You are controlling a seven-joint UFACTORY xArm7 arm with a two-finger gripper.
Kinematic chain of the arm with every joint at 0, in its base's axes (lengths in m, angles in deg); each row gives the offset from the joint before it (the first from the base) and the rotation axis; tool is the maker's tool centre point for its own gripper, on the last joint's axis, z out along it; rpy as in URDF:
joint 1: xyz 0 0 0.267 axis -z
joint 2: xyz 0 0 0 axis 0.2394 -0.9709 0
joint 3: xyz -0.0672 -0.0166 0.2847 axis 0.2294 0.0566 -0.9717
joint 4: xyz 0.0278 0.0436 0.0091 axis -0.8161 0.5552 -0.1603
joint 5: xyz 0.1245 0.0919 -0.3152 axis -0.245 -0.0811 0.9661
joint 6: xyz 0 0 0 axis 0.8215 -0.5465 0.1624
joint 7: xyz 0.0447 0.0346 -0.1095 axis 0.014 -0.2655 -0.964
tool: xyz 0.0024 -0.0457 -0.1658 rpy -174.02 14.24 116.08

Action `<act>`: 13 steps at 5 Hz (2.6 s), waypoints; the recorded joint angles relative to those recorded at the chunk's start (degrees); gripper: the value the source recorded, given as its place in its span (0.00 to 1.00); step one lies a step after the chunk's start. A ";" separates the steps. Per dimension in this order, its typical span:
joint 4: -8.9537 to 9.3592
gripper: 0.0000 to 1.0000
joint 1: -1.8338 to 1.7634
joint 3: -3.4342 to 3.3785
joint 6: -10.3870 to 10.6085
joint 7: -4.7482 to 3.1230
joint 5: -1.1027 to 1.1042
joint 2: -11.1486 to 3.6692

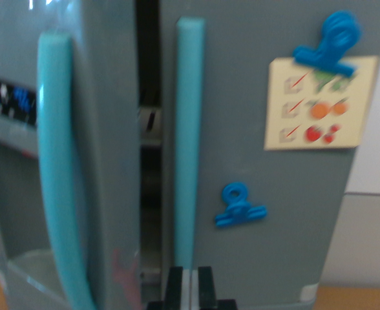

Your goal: Close fridge door

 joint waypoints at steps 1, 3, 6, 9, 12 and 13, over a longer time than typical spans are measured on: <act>0.00 1.00 0.00 0.00 0.00 0.00 0.00 0.00; -0.32 1.00 0.00 -1.63 0.00 0.00 0.00 -2.21; -5.66 1.00 0.00 -4.78 0.01 0.00 0.00 -9.91; -9.04 1.00 0.00 -6.31 0.02 0.00 0.00 -15.17; -15.61 1.00 0.00 -8.52 0.71 0.00 0.00 -25.75; -15.61 1.00 0.00 -8.52 0.71 0.00 0.00 -25.75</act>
